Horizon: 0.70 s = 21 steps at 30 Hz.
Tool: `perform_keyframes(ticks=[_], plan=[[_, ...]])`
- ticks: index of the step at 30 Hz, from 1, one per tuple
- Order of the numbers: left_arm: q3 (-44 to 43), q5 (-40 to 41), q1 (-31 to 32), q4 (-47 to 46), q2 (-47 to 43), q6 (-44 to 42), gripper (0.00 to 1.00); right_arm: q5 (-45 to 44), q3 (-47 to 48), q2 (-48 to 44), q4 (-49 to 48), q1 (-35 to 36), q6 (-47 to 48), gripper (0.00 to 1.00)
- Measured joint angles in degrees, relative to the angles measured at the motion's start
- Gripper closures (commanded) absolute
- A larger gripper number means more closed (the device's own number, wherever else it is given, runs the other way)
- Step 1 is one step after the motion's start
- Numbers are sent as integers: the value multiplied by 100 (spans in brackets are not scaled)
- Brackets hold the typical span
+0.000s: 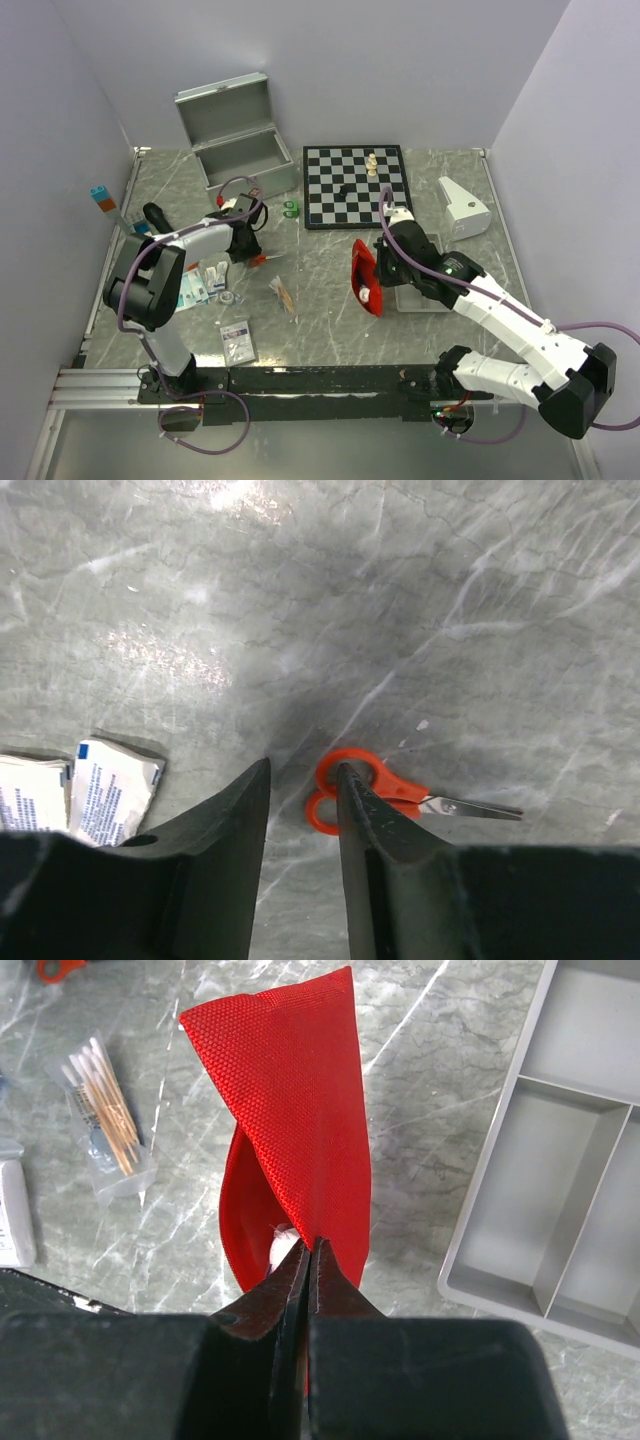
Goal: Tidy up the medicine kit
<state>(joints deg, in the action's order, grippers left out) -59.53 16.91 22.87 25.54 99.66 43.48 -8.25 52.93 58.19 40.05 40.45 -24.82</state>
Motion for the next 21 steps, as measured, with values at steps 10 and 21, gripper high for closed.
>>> perform_keyframes(ticks=[10, 21], plan=[[-221, 256, 96, 328, 173, -111, 70, 22, -94, -155, -22, -59, -7, 100], [-352, 376, 219, 374, 293, -144, 98, 22, -125, -256, -26, -76, -22, 100]])
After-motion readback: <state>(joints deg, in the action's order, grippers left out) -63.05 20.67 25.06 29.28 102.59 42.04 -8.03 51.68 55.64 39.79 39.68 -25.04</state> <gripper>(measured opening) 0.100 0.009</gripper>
